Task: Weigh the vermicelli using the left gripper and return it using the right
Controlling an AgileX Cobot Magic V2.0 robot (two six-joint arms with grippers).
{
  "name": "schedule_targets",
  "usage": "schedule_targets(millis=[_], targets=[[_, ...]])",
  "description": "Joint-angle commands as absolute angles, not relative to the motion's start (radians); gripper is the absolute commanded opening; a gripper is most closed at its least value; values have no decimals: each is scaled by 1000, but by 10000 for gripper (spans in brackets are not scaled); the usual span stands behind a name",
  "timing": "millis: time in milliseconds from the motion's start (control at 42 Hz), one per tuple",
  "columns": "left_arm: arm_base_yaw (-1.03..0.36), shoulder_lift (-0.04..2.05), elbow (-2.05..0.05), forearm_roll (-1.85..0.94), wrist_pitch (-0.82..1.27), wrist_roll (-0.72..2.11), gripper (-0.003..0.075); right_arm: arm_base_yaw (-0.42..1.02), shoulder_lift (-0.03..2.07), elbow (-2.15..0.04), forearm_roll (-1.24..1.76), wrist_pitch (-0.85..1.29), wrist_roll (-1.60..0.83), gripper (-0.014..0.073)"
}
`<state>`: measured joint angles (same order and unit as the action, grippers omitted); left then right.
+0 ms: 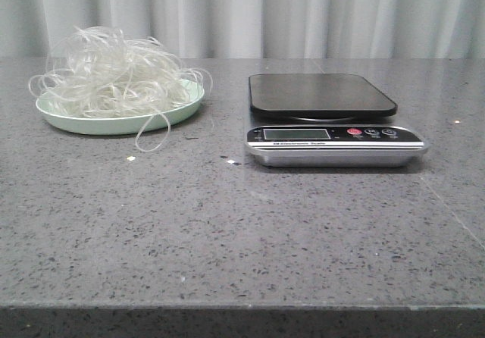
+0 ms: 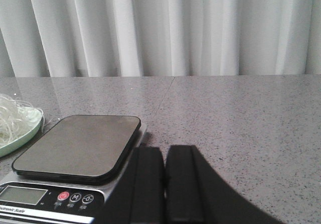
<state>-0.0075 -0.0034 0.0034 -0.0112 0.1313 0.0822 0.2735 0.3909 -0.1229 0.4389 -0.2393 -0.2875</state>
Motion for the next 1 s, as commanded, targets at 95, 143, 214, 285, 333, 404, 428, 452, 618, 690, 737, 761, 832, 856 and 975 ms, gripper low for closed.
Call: schedule_targets(millis=[95,143,214,285,333,404,428,452,618,690,737,761,832,856,975], targets=[[-5,-26,9,-18,55,82,136,270,392,-149,432,-328,-288,150],[-5,-26,9,-18,55,82,136,270,392,-149,428,-323,-288,150],[-5,-26,9,-18,55,82,136,267,392,-149,370,-273,-288,150],[-5,-26,9,-18,55,82,136,262,392,-149,314,-201,-288,150],[-5,-26,9,-18,55,82,136,254,392,-149,312,-149,-288,150],[-5,-26,9,-18,55,82,136,231,384,-149,312,-95,-288,150],[-5,-26,9,-18,55,82,136,217,377,-149,312,-80,-288,150],[-5,-26,9,-18,55,82,136,206,369,-149,312,-71,-288,150],[-5,-26,9,-18,55,82,136,99,264,-149,259,-40,-260,150],[-5,-26,9,-18,55,82,136,59,210,-149,197,-28,-212,150],[-5,-26,9,-18,55,82,136,36,173,-149,154,0,-172,150],[-5,-26,9,-18,55,82,136,22,157,-149,133,8,-145,150],[-5,-26,9,-18,55,82,136,-4,126,-146,107,37,-108,150],[-5,-26,9,-18,55,82,136,-11,118,-144,107,44,-105,150],[-5,-26,9,-18,55,82,136,-45,69,-122,108,48,-105,150]])
